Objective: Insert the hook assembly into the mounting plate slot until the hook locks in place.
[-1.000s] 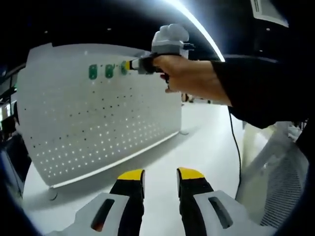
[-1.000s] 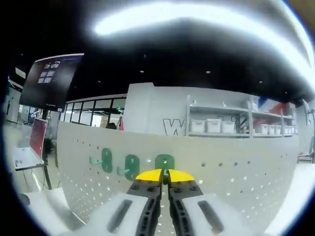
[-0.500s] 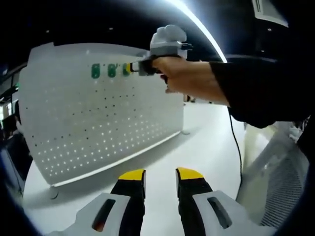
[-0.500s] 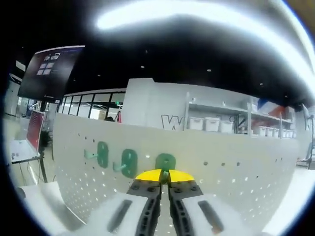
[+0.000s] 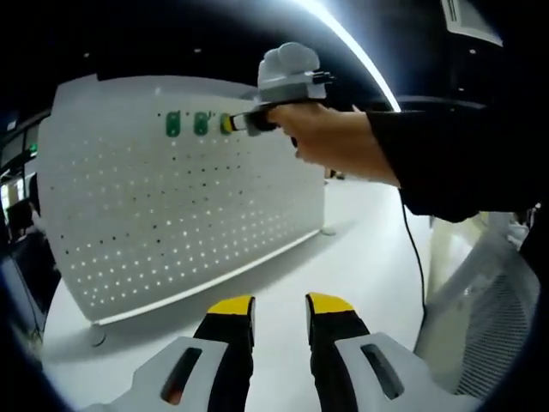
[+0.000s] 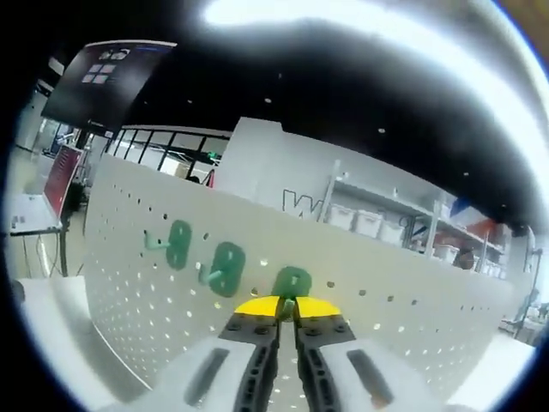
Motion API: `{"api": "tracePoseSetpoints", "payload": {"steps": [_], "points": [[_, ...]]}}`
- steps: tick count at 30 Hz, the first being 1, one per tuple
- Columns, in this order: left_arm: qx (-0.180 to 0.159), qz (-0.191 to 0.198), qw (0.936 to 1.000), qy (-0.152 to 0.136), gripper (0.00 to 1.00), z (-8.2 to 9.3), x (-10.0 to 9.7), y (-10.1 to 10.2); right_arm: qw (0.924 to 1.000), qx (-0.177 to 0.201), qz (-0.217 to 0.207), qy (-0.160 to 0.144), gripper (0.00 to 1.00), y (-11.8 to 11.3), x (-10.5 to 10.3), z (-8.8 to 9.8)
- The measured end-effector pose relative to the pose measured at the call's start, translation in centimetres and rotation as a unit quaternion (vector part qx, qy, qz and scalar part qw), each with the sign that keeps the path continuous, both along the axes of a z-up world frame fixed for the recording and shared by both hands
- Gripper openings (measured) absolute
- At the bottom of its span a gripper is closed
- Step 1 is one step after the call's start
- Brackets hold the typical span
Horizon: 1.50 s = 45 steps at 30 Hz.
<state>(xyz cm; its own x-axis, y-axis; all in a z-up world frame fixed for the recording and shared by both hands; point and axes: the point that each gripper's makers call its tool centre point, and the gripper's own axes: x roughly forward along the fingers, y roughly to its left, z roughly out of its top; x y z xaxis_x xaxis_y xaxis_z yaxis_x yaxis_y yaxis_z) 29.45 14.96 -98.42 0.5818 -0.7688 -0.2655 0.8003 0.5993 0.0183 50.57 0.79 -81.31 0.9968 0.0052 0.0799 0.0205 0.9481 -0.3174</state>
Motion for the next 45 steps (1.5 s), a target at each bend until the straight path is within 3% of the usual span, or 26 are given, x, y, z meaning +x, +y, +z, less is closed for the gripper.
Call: {"api": "tracePoseSetpoints", "payload": {"steps": [9,24,32,45], "points": [[0.002,0.004,1.0000,0.000,0.25,-0.1,0.1,0.2,0.9994,0.016,-0.002,0.030,0.13,-0.7,-0.4,-1.9],[0.006,0.005,1.0000,-0.002,0.24,-0.1,0.2,0.3,0.9983,0.031,-0.004,0.049,0.27,-1.4,-2.2,-3.8],[0.008,0.005,0.9999,-0.004,0.23,-0.1,0.1,0.3,0.9978,0.030,-0.007,0.059,0.29,-2.0,-3.4,-4.8],[0.016,0.007,0.9998,-0.008,0.22,-0.3,0.1,0.4,0.9955,0.033,-0.005,0.089,0.29,-2.1,-5.7,-7.9]]}}
